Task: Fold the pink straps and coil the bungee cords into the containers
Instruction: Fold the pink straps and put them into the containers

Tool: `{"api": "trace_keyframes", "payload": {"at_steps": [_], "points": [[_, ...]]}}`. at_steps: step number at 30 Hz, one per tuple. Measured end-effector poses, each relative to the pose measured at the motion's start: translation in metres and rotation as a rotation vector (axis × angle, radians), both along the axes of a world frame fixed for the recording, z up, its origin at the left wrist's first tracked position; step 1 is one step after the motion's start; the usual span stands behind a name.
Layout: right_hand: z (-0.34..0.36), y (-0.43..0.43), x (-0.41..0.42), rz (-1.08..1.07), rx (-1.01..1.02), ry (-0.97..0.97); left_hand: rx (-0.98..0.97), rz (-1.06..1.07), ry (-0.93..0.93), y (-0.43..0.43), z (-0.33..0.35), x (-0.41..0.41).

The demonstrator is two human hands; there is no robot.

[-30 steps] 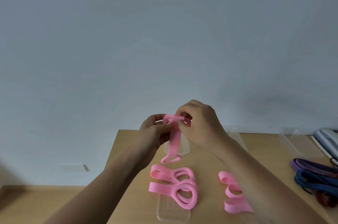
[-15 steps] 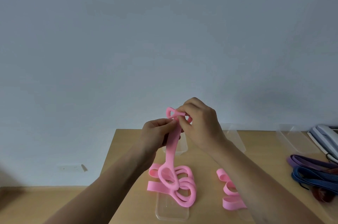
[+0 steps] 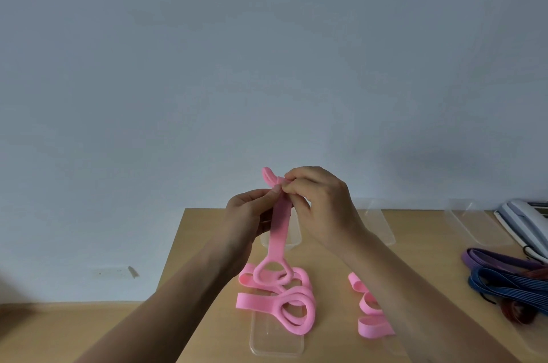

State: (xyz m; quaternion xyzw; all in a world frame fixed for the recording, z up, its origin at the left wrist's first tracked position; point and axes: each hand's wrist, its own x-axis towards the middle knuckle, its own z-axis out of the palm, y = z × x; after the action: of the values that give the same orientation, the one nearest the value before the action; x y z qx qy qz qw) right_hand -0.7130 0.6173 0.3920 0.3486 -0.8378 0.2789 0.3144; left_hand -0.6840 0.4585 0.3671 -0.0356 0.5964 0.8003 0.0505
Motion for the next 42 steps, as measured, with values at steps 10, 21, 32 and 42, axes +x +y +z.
{"api": "trace_keyframes", "payload": {"at_steps": [10, 21, 32, 42], "points": [[0.013, 0.002, -0.005, -0.03, -0.113, -0.257, -0.055, 0.027, -0.015, -0.005, 0.0, -0.001], [0.021, 0.003, -0.013, 0.007, 0.049, -0.545, -0.104, 0.0, -0.034, -0.01, -0.002, 0.002], [0.014, 0.006, -0.017, -0.049, 0.04, -0.403, -0.115, -0.036, -0.09, -0.009, -0.007, -0.002], [-0.004, 0.004, -0.012, -0.01, -0.047, -0.162, 0.217, 0.01, -0.23, -0.006, 0.006, -0.005]]}}
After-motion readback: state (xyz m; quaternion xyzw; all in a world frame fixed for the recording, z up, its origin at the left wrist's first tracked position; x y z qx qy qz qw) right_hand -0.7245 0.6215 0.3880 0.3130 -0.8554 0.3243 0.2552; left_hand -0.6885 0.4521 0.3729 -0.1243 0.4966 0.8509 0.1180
